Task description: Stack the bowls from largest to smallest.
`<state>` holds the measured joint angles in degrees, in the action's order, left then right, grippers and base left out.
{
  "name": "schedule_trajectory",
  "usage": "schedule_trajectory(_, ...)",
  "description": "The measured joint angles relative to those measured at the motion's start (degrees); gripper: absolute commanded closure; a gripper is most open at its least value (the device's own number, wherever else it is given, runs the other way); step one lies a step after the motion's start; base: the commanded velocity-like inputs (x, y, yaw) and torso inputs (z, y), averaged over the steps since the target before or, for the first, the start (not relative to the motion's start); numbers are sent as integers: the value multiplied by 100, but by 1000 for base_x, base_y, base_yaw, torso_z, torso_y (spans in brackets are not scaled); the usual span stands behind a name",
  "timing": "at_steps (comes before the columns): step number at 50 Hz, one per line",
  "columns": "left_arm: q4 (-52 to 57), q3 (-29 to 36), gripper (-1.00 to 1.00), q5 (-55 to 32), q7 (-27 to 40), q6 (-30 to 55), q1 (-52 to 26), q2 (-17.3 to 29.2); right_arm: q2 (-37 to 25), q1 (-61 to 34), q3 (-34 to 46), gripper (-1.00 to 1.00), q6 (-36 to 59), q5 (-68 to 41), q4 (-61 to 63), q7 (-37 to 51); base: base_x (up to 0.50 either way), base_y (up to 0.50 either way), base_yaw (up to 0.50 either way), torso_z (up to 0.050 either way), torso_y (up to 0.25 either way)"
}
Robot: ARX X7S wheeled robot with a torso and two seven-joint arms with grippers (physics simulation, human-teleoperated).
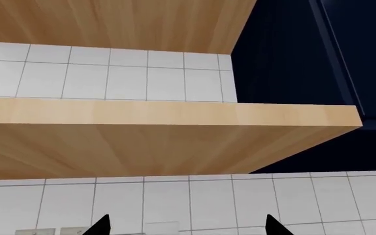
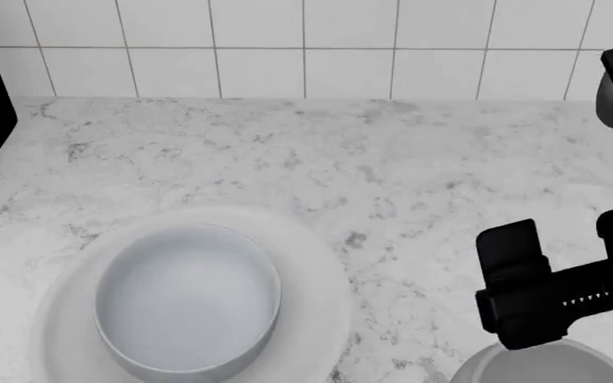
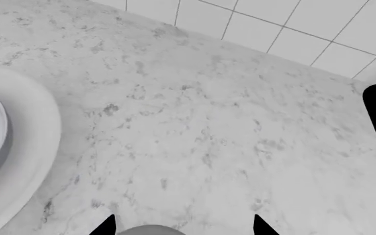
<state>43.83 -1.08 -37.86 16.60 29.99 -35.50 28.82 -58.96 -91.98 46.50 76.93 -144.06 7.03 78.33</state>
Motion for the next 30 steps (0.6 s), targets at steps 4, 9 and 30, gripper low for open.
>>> schedule_trajectory(4,-13,15,-100,5,0,-12,-6,-5,-160,-49,114,-100,-60,-190,119,110,0,0,0,0,0)
schedule_trajectory(9,-18,25,-100,2,3,-21,-11,-4,-348,-98,260,-100,-110,-403,244,224,0,0,0,0,0)
schedule_trajectory(30,-29,84,-100,-15,34,-20,-41,7,-996,229,399,-100,-120,-240,433,-8,0,0,0,0,0)
